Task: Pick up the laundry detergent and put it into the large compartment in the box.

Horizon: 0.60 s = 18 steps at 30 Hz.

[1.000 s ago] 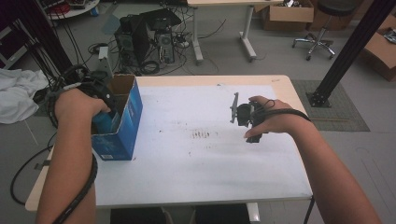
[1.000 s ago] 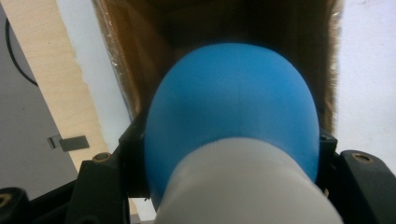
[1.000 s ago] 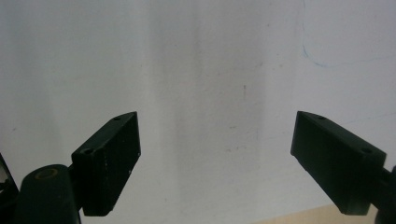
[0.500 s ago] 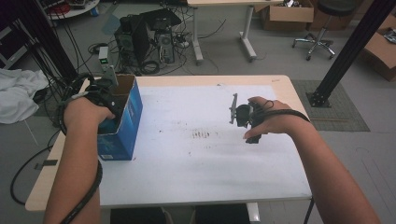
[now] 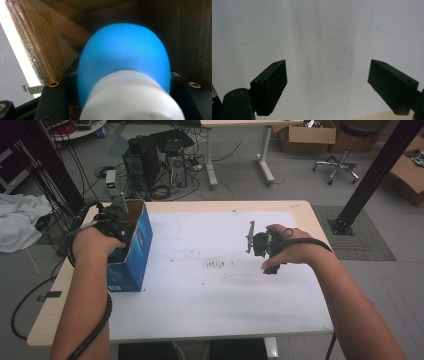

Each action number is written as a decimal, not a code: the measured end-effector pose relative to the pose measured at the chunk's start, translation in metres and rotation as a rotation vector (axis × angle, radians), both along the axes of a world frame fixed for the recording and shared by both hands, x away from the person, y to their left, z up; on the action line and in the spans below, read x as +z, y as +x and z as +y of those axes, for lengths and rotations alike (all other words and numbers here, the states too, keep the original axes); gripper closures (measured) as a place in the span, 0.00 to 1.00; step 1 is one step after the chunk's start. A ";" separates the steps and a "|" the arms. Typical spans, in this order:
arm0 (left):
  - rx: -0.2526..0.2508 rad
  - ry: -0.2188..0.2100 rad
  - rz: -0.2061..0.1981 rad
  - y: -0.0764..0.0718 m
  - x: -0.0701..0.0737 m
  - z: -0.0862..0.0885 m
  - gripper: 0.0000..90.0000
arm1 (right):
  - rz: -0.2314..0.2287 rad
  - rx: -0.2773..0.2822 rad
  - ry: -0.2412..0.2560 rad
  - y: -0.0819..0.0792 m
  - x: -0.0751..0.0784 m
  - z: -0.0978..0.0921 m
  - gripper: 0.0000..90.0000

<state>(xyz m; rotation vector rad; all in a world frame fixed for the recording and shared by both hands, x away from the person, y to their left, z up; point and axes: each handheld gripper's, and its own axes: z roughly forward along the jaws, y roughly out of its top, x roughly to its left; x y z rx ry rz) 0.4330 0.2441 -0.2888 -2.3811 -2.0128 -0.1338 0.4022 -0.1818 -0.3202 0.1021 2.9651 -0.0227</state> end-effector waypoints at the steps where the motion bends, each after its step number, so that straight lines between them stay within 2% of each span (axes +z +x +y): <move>1: -0.002 0.000 0.000 0.000 0.000 0.001 0.42 | 0.001 -0.001 0.001 0.000 -0.001 0.000 0.18; 9: 0.027 -0.007 -0.012 -0.001 0.000 0.002 0.41 | -0.002 -0.008 0.002 0.000 0.001 -0.004 0.18; 14: 0.026 0.007 -0.002 0.000 0.000 0.001 0.41 | -0.004 -0.012 0.006 -0.001 0.002 -0.005 0.18; 18: 0.003 0.028 -0.003 -0.001 0.003 -0.001 0.40 | -0.003 -0.014 0.010 -0.001 0.002 -0.006 0.18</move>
